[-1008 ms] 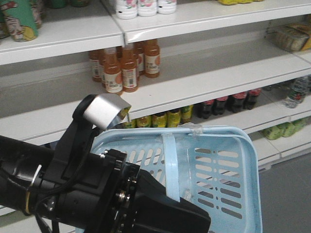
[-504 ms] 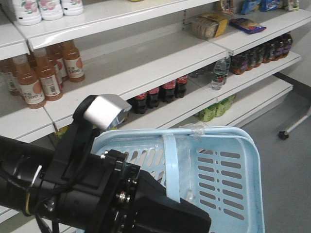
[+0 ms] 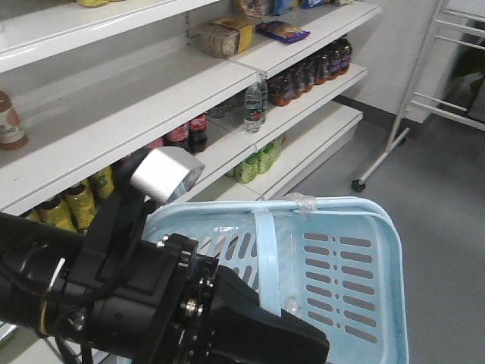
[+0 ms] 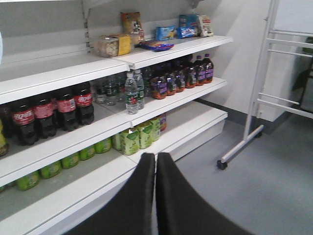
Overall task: Place coke in basket with both arms
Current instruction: 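Drive the base away while holding the basket in the left gripper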
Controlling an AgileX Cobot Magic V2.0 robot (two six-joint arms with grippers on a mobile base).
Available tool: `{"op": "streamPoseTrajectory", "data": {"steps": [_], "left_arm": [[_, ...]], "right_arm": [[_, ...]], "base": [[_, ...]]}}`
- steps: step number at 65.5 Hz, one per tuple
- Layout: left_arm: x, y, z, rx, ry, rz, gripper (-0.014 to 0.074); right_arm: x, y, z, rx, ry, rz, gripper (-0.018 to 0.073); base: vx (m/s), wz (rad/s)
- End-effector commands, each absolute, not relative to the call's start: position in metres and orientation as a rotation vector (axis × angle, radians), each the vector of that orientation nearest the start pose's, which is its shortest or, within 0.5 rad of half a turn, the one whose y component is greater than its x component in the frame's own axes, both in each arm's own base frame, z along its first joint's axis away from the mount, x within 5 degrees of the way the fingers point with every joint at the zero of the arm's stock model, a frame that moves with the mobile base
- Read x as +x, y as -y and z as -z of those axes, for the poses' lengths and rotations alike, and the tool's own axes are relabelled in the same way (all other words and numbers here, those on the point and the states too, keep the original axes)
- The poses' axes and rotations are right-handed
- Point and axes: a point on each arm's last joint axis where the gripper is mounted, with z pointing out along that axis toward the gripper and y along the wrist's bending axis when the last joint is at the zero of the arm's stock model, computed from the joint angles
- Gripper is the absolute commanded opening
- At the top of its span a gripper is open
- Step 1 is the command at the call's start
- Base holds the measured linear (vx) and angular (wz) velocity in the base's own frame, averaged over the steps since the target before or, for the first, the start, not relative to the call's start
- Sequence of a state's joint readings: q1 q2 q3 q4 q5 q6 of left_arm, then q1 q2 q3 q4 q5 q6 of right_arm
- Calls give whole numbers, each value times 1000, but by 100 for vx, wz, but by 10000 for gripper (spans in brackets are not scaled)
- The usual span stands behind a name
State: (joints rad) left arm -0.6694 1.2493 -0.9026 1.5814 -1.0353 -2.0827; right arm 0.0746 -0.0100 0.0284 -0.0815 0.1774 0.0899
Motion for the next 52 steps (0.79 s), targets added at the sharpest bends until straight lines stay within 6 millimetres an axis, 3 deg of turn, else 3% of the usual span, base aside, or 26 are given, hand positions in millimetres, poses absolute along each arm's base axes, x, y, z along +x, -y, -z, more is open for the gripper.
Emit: {"op": "streamPoseTrajectory", "data": {"steps": [1, 52], "left_arm": [[134, 208, -369, 945, -1730, 1778, -7], [134, 208, -369, 945, -1730, 1778, -7]], "right_arm": [[56, -3, -192, -55, -1597, -40, -5], [56, -3, -192, -55, -1597, -40, -5]], "base": [[1, -46], [2, -45]]}}
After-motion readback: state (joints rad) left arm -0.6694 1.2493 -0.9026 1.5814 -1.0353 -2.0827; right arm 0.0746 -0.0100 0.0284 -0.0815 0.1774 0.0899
